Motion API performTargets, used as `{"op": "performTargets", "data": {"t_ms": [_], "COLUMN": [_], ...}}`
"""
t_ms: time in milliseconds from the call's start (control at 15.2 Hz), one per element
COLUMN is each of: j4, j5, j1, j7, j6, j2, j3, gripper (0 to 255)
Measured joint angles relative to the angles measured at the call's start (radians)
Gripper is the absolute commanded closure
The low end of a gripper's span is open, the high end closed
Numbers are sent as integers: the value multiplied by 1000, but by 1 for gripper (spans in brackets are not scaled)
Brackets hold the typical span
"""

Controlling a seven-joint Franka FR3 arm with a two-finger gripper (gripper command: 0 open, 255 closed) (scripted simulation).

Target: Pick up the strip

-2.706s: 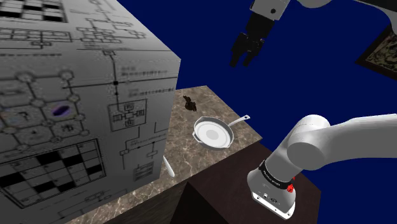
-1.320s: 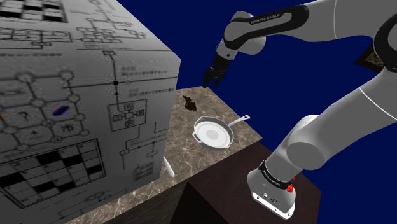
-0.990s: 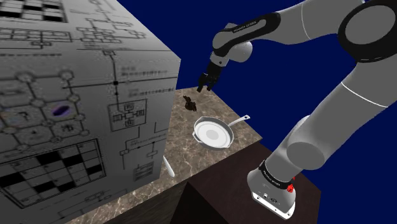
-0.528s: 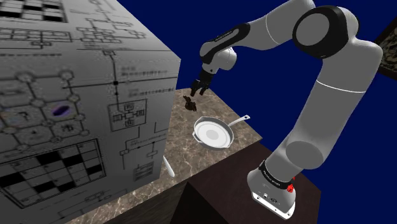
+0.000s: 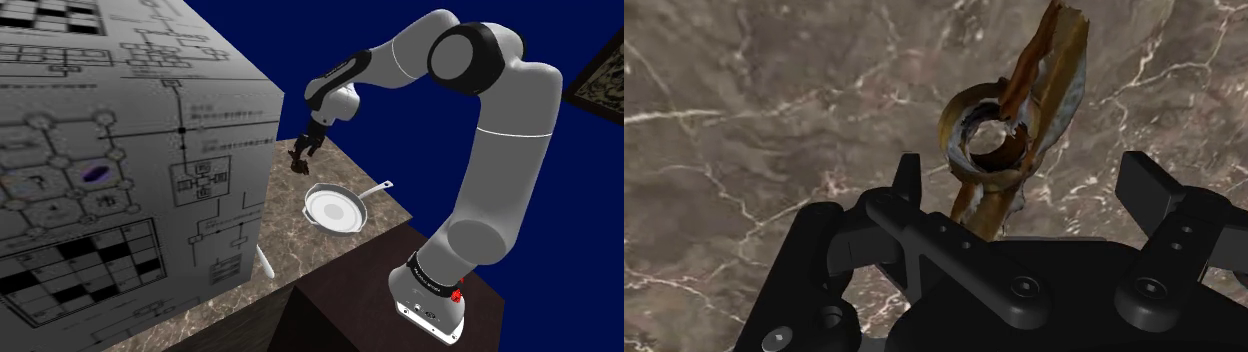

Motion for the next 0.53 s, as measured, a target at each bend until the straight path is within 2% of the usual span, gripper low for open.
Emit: {"op": "performTargets", "data": {"t_ms": [198, 264, 528], "j4": [6, 7, 8], "j5": [19, 20, 22], "j1": [-7, -8, -9], "j7": [-19, -21, -23], "j6": [25, 27, 29], "j2": [34, 37, 39], "j3": [9, 10, 11], "gripper": [0, 255, 255]}}
